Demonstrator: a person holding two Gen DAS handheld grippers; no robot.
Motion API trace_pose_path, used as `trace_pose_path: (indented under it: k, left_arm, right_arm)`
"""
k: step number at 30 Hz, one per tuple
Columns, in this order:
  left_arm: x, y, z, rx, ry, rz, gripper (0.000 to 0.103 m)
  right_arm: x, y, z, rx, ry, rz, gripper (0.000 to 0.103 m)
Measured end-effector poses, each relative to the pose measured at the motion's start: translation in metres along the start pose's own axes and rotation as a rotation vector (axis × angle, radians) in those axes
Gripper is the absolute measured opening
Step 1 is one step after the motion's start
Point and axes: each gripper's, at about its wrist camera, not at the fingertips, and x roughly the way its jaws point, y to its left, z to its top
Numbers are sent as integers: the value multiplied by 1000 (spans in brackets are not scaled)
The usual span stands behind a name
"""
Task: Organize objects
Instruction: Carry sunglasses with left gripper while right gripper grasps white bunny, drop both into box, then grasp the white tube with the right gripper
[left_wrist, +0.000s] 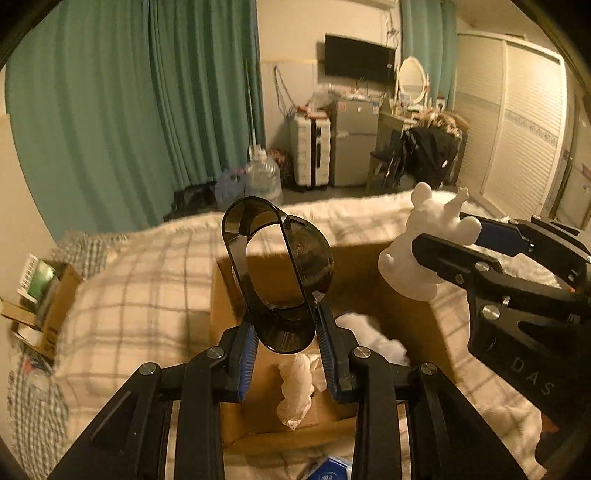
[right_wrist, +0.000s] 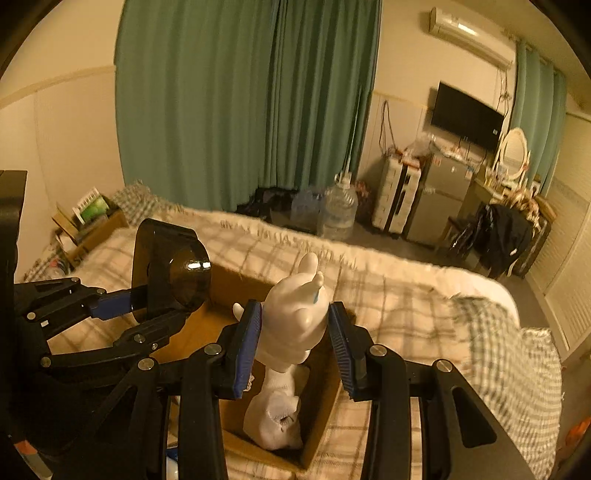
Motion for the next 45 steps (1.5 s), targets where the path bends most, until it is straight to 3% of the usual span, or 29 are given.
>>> trace_pose_path:
  k: [6,11,12,13,14,15,16,20,23,30,35,40,45]
  left_arm:
    - [47,6,-21,-11,91,0,31]
    - [52,8,-30,-25,115,-35,32]
    - [49,8,-30,-31,112,-46,34]
    - [43,9,-29,-33,105,-51,38]
    - [37,10,-28,-35,97,-48,47]
    - [29,10,-26,-34,86,-39,68]
    - [17,10,-24,-33,64,-26,81]
    - [-30,13,-19,-26,-1,4,85]
    - [-69,19,-13,-58,-38,2,97]
    - [-150,34,-20,-107,-135,14,103]
    - [-180,41,-58,-131,-148,25,103]
    - [-181,40,-111,-153,-116,59,103]
    - [-161,31,-161,-181,-72,88,103]
  right_arm:
    - [53,-6,-30,1,101,23,37]
    - [59,-13,-37,44,96,19,38]
    - [55,-12,-34,53,84,16,48]
    - [48,-15,-32,61,72,14,63]
    - [38,-16,-29,71,49,7,68]
    - [28,-15,-25,78,31,2,70]
    - [18,-16,-22,83,16,-2,70]
    - [-33,-14,-7,81,-15,-33,70]
    - [-77,-11,-1,61,-45,-57,71]
    - [-169,2,-10,45,-98,-57,75]
    - [-208,13,-43,77,-106,-61,77]
    - [-209,28,-96,110,-84,-62,79]
    - [-168,43,-154,155,-6,-74,79]
